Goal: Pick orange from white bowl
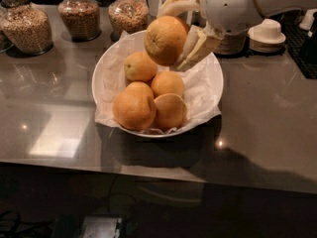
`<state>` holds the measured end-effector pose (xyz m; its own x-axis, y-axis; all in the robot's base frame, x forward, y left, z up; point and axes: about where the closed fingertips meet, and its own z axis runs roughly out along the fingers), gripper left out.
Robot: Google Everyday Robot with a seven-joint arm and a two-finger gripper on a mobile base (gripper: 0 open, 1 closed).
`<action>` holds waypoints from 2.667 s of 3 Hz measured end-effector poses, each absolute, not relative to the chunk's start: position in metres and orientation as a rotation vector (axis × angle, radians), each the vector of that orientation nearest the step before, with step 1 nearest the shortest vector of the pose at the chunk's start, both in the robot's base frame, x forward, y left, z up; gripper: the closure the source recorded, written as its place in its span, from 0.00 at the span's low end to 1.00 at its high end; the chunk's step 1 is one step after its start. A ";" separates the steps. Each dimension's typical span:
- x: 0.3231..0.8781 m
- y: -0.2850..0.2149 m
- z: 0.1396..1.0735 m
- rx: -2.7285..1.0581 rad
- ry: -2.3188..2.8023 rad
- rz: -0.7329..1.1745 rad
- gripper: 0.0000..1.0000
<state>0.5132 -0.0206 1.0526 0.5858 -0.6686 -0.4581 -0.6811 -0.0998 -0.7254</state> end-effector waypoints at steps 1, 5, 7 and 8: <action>0.501 -0.019 1.068 -1.761 1.014 0.085 1.00; 0.389 -0.025 1.167 -1.537 0.614 0.248 1.00; 0.387 -0.012 1.129 -1.514 0.641 0.255 1.00; 0.385 -0.004 1.103 -1.481 0.635 0.312 1.00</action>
Offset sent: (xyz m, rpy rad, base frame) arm -0.1446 -0.0296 0.1369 0.5280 -0.2143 0.4288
